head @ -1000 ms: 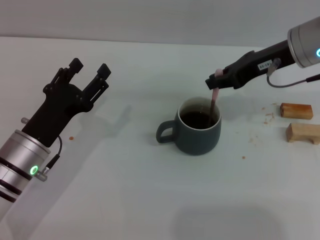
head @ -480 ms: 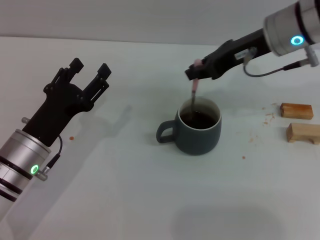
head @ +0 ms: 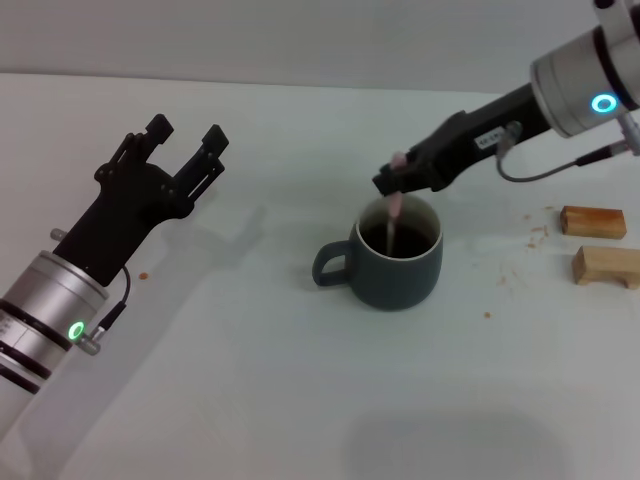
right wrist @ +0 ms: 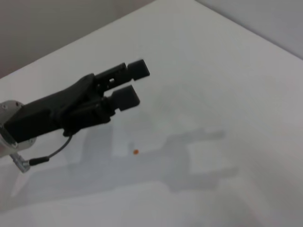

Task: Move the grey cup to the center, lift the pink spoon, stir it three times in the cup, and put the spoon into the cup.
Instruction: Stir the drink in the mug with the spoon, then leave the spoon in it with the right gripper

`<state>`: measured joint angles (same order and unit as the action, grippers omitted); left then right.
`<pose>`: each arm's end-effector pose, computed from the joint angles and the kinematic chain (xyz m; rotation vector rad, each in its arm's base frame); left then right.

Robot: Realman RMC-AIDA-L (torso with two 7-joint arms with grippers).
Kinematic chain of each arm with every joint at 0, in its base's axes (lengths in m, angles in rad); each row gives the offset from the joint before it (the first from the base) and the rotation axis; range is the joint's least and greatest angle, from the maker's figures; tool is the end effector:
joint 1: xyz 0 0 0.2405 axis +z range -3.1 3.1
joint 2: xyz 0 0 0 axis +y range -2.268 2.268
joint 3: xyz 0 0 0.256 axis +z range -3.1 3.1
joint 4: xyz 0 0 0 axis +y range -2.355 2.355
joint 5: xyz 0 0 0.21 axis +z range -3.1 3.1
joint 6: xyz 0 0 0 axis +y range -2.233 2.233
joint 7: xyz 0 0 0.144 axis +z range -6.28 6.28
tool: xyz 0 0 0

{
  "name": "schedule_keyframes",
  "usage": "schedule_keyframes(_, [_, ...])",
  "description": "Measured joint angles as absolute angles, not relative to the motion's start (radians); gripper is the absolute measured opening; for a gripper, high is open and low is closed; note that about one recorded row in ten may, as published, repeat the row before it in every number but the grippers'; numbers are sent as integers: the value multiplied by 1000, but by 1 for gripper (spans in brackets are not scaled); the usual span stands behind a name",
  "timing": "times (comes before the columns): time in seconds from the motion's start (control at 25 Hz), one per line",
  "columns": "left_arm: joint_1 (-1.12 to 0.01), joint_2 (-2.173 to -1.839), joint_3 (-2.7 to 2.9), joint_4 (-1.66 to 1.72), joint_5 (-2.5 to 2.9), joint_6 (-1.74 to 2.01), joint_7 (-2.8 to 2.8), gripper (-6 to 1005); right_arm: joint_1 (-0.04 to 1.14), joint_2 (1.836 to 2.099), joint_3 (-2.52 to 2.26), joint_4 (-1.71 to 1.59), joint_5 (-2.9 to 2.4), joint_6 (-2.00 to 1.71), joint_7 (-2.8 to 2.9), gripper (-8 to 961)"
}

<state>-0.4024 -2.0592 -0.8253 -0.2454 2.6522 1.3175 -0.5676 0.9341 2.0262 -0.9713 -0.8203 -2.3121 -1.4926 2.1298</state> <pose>-0.2771 0.3093 -0.0424 -1.8827 -0.6635 -1.1456 0.1348 0.4157 0.0003 -2.8852 0.8070 0.0508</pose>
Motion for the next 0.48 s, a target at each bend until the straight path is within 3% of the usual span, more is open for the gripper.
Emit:
schedule_keyframes(0.28, [-408,-2060,-825,-246,2652,1316,-568,813,902,1984,-961,-818,-2315,-1499,2142,102])
schedule_keyframes(0.48, [-409,-2060,-825,-247,2652,1316,-568,813,900,1969,-947,-814,-2316,-1464,2146,102])
